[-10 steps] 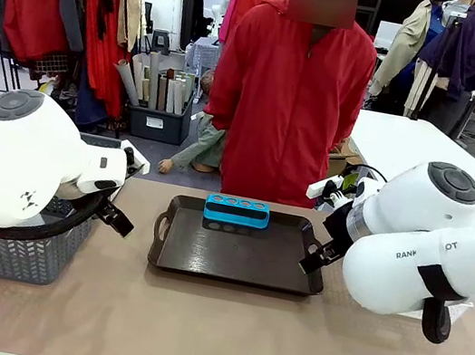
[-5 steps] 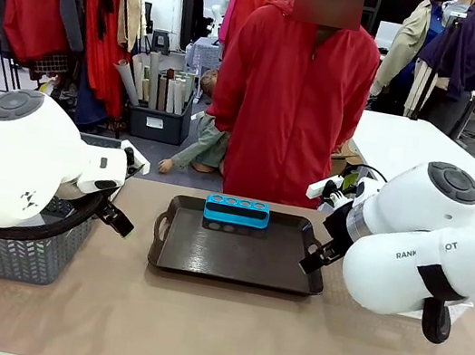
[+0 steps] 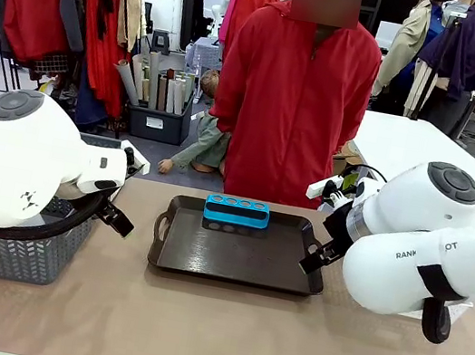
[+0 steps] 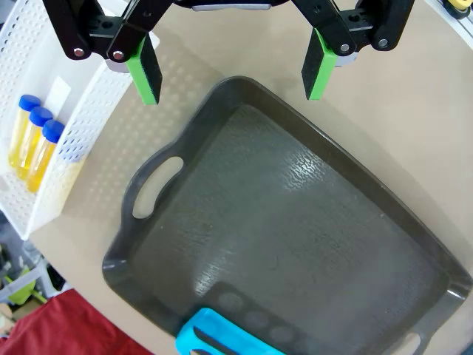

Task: Prepare the laboratory tools.
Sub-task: Pick up one Large Measuring Cup and place it on the Handle tray.

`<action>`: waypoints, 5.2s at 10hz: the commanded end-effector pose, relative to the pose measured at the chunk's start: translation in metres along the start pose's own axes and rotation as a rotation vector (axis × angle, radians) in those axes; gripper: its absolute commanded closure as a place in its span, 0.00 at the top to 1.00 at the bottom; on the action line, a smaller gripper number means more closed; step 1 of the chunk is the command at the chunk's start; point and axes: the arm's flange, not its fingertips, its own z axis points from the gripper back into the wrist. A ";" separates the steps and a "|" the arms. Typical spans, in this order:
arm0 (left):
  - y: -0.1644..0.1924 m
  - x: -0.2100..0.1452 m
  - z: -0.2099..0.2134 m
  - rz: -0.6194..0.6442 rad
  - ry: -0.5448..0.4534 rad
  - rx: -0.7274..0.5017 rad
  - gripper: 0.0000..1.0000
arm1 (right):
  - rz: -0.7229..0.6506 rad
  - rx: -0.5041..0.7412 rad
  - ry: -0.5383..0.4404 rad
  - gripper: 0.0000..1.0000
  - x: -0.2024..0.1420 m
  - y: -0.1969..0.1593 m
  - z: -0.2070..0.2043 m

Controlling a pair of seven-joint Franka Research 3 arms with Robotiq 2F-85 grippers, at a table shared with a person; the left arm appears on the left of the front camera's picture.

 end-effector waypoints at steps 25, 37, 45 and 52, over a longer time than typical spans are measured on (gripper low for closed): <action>-0.014 0.028 0.043 -0.255 -0.166 -0.047 1.00 | 0.026 0.152 0.001 1.00 0.028 0.008 0.059; 0.011 0.051 0.114 -0.355 -0.114 -0.451 1.00 | 0.080 0.409 -0.033 1.00 0.059 -0.010 0.105; 0.101 0.054 0.224 -0.441 -0.388 -0.367 1.00 | 0.173 0.476 -0.190 1.00 0.066 -0.118 0.232; 0.174 0.077 0.257 -0.404 -0.483 -0.262 1.00 | 0.180 0.447 -0.291 1.00 0.060 -0.182 0.286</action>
